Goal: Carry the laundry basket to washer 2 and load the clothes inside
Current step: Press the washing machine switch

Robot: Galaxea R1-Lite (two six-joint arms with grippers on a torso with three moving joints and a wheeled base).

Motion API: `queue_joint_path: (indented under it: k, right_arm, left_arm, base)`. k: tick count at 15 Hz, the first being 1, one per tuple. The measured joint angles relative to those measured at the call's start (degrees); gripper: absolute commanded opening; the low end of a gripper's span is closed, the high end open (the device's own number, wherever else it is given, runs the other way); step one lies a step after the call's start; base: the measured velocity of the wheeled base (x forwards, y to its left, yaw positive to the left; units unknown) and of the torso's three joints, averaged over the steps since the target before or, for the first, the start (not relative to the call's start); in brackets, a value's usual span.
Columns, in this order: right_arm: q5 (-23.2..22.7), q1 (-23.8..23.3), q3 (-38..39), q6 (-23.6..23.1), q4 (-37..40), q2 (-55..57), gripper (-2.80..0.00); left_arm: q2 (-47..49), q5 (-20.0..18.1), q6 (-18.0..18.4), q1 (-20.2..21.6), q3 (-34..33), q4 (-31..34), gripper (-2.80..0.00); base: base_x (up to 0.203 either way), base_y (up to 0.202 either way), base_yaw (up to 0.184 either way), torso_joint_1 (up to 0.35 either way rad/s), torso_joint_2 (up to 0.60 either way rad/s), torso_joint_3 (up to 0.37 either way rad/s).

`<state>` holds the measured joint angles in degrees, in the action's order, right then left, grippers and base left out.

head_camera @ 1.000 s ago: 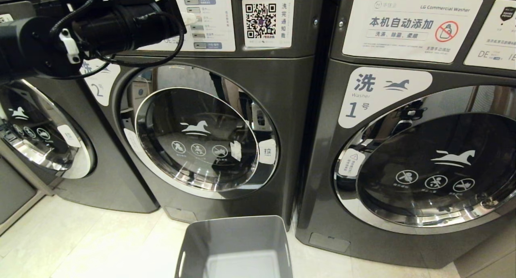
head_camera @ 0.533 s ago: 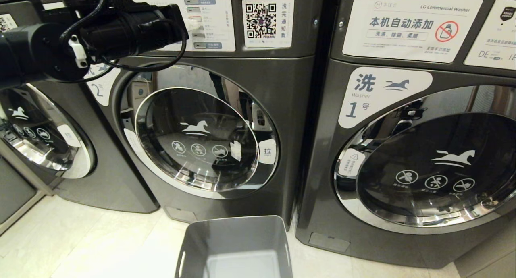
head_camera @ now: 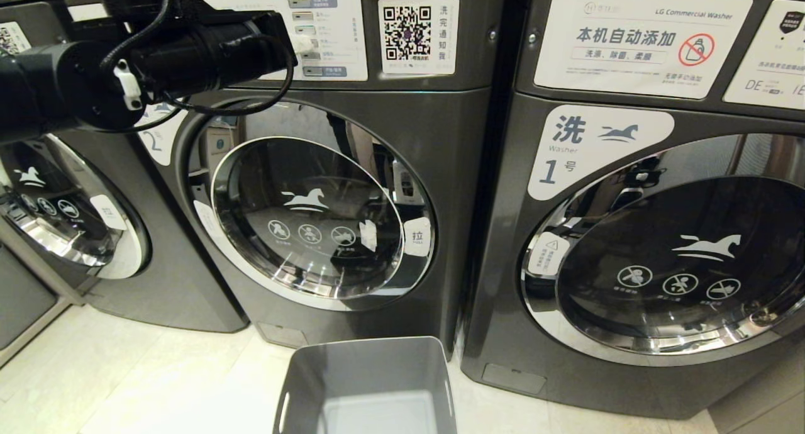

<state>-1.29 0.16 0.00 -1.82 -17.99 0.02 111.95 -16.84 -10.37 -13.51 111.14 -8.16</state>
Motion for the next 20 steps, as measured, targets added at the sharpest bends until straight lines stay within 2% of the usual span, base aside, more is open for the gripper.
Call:
queue_joint_path:
  k: [7,13,20]
  right_arm:
    - [0.0,0.0,0.0,0.0,0.0,0.0,-2.80]
    - [0.0,0.0,0.0,0.0,0.0,0.0,-2.80]
    - [0.0,0.0,0.0,0.0,0.0,0.0,-2.80]
  left_arm:
    - [0.7,-0.3,0.0,0.8,0.0,-0.1,-2.80]
    - [-4.0,0.1,0.1,0.5,-0.7,2.7,-2.80]
    - [-9.1,0.2,-0.1,1.6,-8.1,2.1,-2.80]
  base:
    - [0.000,0.000,0.000,0.000,0.00,0.000]
    - [0.000,0.000,0.000,0.000,0.00,0.000]
    - [0.000,0.000,0.000,0.000,0.00,0.000]
